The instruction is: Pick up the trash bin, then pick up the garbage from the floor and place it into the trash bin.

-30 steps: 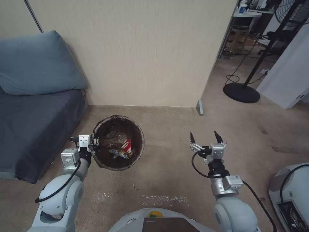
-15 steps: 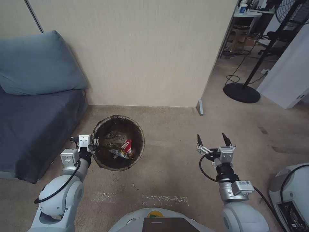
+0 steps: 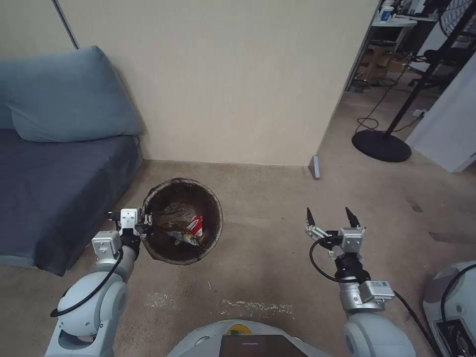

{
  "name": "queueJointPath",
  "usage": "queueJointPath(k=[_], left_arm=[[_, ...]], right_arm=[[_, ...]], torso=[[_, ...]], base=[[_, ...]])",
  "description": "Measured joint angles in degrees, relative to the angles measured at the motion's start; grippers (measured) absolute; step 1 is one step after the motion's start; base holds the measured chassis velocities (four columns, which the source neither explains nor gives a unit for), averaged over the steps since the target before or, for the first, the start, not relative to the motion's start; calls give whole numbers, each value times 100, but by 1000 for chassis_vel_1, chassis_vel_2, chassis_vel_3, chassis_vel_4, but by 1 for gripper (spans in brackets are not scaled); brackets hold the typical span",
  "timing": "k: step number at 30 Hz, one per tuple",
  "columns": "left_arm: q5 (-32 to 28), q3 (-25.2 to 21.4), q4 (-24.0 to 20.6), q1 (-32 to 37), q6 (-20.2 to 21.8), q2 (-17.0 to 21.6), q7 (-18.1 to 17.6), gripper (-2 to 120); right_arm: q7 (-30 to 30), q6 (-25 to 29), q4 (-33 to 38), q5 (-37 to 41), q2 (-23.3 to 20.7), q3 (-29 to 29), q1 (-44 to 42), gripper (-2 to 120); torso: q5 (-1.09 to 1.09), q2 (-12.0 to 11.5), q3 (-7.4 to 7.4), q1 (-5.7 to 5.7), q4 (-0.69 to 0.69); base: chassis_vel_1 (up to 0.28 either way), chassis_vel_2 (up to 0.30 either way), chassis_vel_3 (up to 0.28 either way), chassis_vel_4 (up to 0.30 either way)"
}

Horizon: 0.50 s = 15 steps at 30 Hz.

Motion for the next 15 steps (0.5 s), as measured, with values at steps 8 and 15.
queueJointPath(k=[8, 15], left_arm=[[13, 10, -11, 24, 0, -30, -2, 3], [13, -22, -31, 49, -1, -37, -4, 3]], right_arm=[[2, 20, -13, 2, 1, 4, -30, 100], [5, 18, -36, 1, 4, -27, -11, 100]], torso=[[0, 0, 0, 0, -1], [0, 0, 0, 0, 0]], base=[[16, 21, 19, 26], [45, 59, 44, 50]])
